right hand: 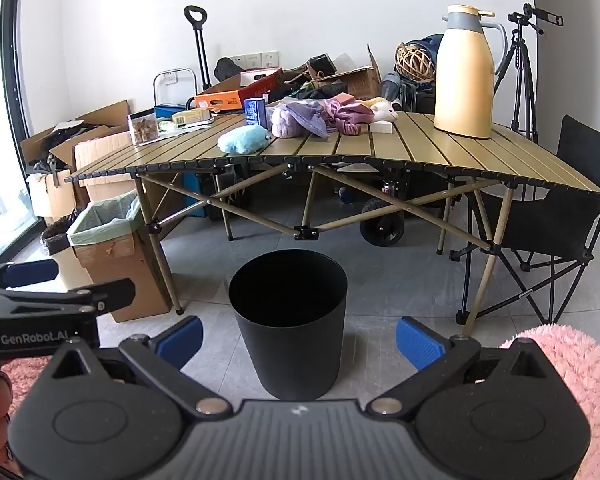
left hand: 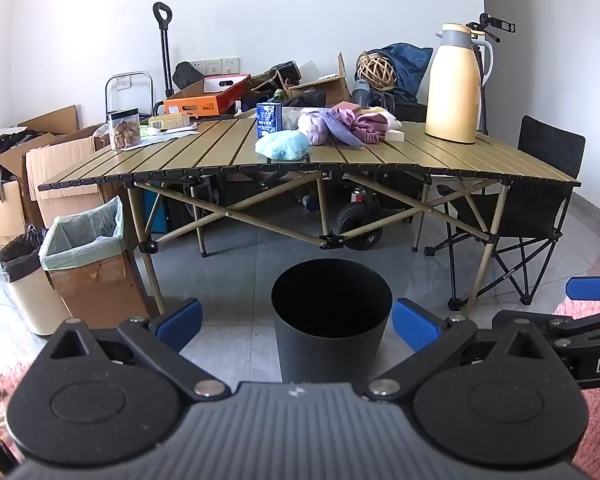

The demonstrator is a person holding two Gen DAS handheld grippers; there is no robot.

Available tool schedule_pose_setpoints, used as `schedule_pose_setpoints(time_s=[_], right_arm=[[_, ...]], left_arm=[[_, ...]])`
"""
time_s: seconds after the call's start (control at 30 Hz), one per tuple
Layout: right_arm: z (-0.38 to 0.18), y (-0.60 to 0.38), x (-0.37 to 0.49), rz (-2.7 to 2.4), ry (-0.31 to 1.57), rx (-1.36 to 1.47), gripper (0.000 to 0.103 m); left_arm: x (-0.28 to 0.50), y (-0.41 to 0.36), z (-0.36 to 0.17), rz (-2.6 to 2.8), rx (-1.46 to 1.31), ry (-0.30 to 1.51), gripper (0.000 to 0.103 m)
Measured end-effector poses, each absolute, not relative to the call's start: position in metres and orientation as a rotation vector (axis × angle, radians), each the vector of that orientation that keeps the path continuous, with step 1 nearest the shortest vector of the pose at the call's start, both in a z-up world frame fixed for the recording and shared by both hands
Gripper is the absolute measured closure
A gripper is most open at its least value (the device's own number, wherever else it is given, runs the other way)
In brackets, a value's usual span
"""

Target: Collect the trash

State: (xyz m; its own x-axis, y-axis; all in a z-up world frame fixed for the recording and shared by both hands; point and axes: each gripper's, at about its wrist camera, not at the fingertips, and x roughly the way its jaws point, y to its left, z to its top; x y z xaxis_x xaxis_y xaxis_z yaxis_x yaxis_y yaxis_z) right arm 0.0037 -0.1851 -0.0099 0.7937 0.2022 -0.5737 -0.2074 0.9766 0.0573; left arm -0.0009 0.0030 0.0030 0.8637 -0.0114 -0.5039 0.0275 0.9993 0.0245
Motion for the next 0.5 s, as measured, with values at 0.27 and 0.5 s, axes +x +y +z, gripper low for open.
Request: schedule_pose_setpoints(time_s=[0.27,0.5], right_arm=[[-0.0103,-0.1845,0.0050,0.217,0.626,-0.005,0.000],[-0.0089,-0.1817,0.0054,0.217,0.624,-0.010,0.000]], left_arm=[[-0.0003,0.0030,0.0026,-0.022,0.032,0.530,0.000],[-0.0003,0.0028,0.0026,-0.022,0.031,0.530,0.000]])
